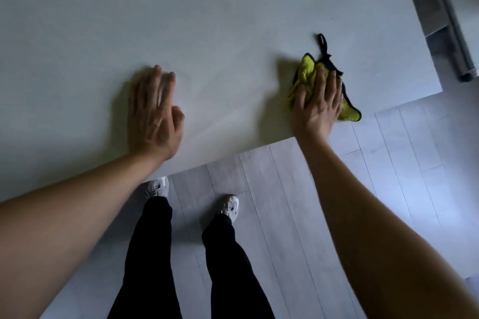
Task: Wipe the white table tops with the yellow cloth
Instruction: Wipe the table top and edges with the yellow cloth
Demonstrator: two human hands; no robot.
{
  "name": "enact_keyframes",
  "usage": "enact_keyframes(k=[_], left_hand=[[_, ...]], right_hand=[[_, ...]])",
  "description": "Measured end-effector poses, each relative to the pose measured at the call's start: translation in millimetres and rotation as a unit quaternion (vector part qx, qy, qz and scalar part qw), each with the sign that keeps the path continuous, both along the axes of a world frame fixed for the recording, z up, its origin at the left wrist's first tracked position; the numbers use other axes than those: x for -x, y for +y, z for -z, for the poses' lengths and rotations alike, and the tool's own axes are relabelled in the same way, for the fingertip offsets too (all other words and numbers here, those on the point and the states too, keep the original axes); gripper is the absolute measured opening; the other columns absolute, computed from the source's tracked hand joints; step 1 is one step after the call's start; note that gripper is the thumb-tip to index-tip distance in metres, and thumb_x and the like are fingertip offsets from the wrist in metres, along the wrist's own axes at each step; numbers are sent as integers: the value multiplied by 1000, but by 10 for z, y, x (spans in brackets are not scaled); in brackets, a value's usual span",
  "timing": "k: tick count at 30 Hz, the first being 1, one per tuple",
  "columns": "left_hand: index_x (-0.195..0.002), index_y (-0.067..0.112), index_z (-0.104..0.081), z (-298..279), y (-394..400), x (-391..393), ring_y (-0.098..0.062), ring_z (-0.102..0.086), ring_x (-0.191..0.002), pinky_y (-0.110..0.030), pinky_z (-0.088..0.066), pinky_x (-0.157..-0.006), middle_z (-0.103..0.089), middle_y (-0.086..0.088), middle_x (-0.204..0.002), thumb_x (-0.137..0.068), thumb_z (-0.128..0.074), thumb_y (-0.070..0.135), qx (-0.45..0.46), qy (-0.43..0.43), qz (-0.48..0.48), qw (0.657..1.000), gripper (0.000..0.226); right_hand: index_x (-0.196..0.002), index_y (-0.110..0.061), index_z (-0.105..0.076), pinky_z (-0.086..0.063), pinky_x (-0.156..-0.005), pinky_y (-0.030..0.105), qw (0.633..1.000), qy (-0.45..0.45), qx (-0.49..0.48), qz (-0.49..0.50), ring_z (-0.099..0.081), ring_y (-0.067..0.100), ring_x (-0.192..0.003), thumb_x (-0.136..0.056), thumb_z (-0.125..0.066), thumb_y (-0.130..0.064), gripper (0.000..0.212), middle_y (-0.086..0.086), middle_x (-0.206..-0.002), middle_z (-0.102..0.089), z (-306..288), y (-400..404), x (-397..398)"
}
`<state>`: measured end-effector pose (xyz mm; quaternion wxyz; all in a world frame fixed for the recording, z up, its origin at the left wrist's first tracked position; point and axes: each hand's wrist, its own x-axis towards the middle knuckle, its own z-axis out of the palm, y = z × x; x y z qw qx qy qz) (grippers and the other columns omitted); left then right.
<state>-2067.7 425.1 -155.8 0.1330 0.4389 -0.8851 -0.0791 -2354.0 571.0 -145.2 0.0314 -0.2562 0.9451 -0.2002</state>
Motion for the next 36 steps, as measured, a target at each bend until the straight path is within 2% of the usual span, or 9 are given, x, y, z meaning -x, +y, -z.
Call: enact_keyframes(k=[2, 4, 9, 13, 19, 22, 27, 31, 36], left_hand=[[-160, 11, -37, -5, 20, 25, -41, -27, -155, -47, -11, -130, -28, -16, -170, -99, -38, 24, 1, 1, -26, 1000, 63], [-160, 9, -37, 2, 32, 30, -41, -28, -155, -48, -11, -130, -29, -16, -170, -99, -37, 24, 6, 4, -39, 999, 63], [-160, 10, -38, 32, 0, -2, -40, -28, -156, -52, -13, -129, -32, -13, -169, -95, -39, 21, 1, 2, -79, 997, 66], [-161, 11, -37, 23, -18, -21, -37, -26, -157, -50, -9, -130, -31, -11, -170, -94, -36, 22, -9, -8, -80, 997, 68], [-161, 11, -35, 12, 10, 3, -36, -25, -157, -48, -8, -129, -29, -10, -171, -99, -33, 25, -10, -15, -87, 996, 63], [-161, 11, -35, 35, 16, 6, -35, -24, -158, -49, -9, -130, -28, -9, -171, -99, -33, 24, -10, -19, -91, 996, 63], [-161, 10, -36, 52, 22, 3, -36, -27, -157, -49, -10, -130, -30, -11, -170, -99, -34, 23, -1, -17, -87, 996, 63], [-160, 8, -38, 59, 21, 4, -37, -29, -156, -51, -15, -129, -32, -13, -169, -99, -37, 21, 13, 2, -88, 996, 62], [-160, 2, -35, 64, 14, -8, -33, -29, -157, -49, -18, -130, -31, -15, -169, -99, -34, 20, 8, 6, -104, 994, 63]], right_hand=[[-155, -21, -36, -15, -124, 44, 999, 28, 13, -16, -22, 29, -151, -98, -40, -47, 62, 10, -162, -30, 4, -33, -238], [-153, -17, -41, -19, -123, 47, 995, 42, 28, -88, -26, 33, -150, -98, -44, -40, 59, 14, -160, -34, 17, -78, -652], [-156, -24, -33, -14, -124, 45, 954, -9, 21, -300, -10, 26, -155, -100, -46, -44, 61, 8, -165, -24, -66, -249, -1820], [-156, -27, -33, -16, -124, 43, 937, -9, 21, -349, -11, 21, -155, -102, -45, -47, 59, 5, -165, -24, -21, -209, -1616], [-152, -25, -42, -23, -121, 44, 986, 51, 23, -157, -29, 29, -149, -97, -45, -42, 58, 8, -159, -37, 100, 46, -319], [-154, -27, -39, -20, -122, 45, 997, 34, 13, -65, -25, 27, -150, -97, -39, -47, 59, 7, -161, -33, 65, 44, 246], [-157, -28, -30, -13, -124, 46, 1000, 16, 1, 11, -16, 26, -153, -97, -33, -51, 65, 7, -165, -24, 59, -123, 123], [-154, -21, -38, -18, -122, 50, 985, 32, 28, -167, -21, 34, -151, -97, -44, -42, 62, 13, -162, -30, 44, -383, -680], [-158, -30, -28, -10, -125, 47, 930, 10, 7, -367, -7, 26, -156, -102, -39, -51, 61, 6, -167, -19, -55, -776, -1406]])
